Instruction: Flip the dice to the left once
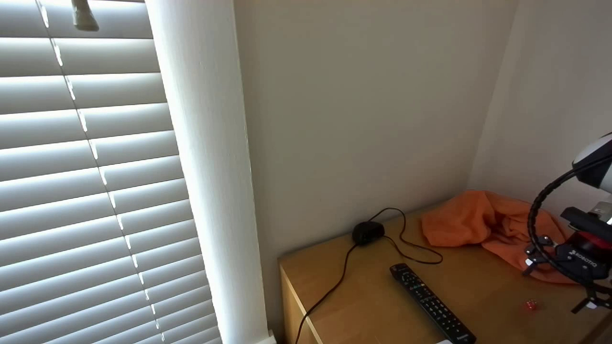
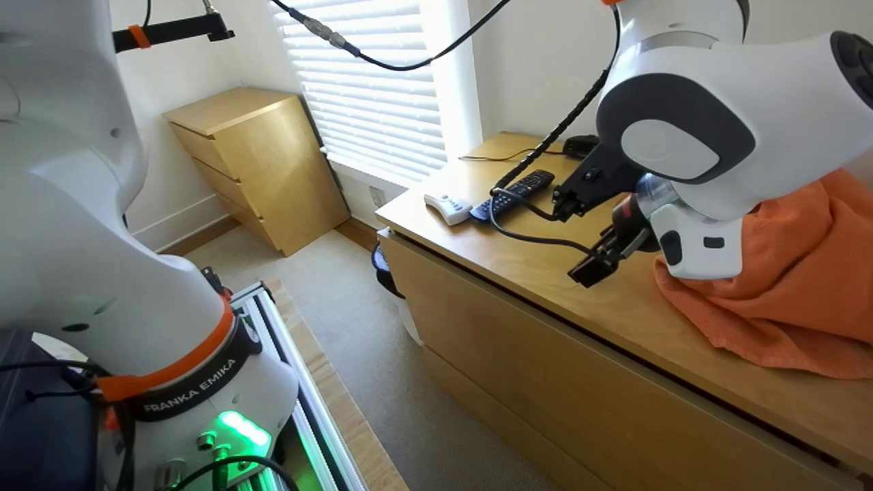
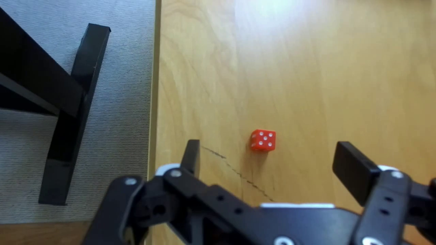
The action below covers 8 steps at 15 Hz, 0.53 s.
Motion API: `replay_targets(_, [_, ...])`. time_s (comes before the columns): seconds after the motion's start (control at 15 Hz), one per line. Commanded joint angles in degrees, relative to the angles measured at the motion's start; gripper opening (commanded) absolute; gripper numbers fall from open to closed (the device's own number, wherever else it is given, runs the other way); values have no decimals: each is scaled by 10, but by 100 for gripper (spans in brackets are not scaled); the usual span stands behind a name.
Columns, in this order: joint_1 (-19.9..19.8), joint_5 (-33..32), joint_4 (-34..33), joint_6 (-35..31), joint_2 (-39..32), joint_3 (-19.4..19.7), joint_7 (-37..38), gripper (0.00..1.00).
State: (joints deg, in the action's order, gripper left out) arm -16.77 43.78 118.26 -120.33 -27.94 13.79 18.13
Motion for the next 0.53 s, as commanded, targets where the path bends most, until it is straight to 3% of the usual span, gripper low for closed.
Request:
replay_targets(0.0, [-15,23,-42,35,-44,-8,12,100])
replay_targets(0.2, [-15,28,-59,43,-64,-9,20,98])
replay_targets(0.33, [-16,30,-70,51,-74,-9,24,73])
replay_targets(0.47, [-16,32,-78,57,-81,-8,28,63])
